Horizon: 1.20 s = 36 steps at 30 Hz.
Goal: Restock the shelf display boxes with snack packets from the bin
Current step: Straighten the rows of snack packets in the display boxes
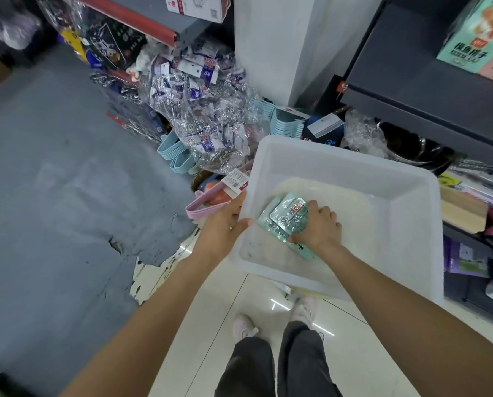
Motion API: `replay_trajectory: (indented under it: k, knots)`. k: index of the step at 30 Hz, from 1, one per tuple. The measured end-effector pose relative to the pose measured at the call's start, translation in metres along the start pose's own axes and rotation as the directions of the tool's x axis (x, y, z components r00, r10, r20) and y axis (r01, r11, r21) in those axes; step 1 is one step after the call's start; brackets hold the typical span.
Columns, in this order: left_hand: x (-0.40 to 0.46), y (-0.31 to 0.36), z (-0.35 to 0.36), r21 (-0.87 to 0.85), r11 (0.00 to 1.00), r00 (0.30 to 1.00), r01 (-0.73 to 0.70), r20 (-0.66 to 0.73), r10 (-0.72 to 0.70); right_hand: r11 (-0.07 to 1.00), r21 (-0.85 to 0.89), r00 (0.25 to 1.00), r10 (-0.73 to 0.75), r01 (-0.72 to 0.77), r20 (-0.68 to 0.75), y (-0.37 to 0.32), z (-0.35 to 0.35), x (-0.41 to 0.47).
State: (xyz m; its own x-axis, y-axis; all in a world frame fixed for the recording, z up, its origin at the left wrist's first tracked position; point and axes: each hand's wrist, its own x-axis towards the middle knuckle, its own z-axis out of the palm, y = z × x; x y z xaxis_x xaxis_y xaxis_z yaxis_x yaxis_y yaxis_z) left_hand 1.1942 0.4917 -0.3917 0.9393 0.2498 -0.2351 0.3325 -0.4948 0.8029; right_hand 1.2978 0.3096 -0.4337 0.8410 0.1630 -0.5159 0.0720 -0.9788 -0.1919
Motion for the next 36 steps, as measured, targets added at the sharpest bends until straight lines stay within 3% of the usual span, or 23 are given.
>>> replay_trajectory:
  k: [7,16,20,23,25,27,30,33,36]
  knots:
    - [0.004,0.009,-0.001,0.070,0.997,1.000,0.024,-0.018,-0.023,0.940,0.337,0.996,-0.068,0.048,0.049,0.014,-0.024,0.000]
    - [0.016,0.013,0.011,0.143,0.987,0.996,0.071,-0.072,-0.061,0.880,0.465,0.993,-0.119,0.099,0.014,0.016,-0.040,-0.015]
    - [0.010,0.017,0.015,0.310,0.950,0.988,-0.028,-0.136,0.073,0.814,0.577,0.996,-0.085,0.071,-0.004,0.014,-0.052,-0.021]
    - [0.008,0.031,0.017,0.423,0.879,0.973,-0.218,0.019,0.232,0.748,0.659,0.997,-0.072,0.073,-0.030,0.011,-0.069,-0.025]
    - [0.009,0.042,0.021,0.447,0.845,0.956,-0.293,0.161,0.246,0.672,0.737,0.997,-0.054,0.072,-0.048,0.009,-0.080,-0.029]
    - [0.012,0.053,0.026,0.403,0.856,0.945,-0.324,0.184,0.271,0.589,0.806,0.998,-0.024,0.055,-0.051,0.007,-0.093,-0.033]
    - [0.019,0.075,0.027,0.271,0.882,0.922,-0.386,0.076,0.380,0.522,0.852,0.999,-0.002,0.043,-0.049,0.006,-0.114,-0.040]
    - [0.021,0.099,0.014,0.220,0.846,0.855,-0.485,-0.084,0.512,0.468,0.882,0.999,-0.020,0.052,-0.048,0.006,-0.139,-0.054]
    - [0.020,0.123,0.000,0.186,0.868,0.856,-0.460,-0.165,0.489,0.453,0.888,0.997,-0.055,0.080,-0.062,0.007,-0.159,-0.072]
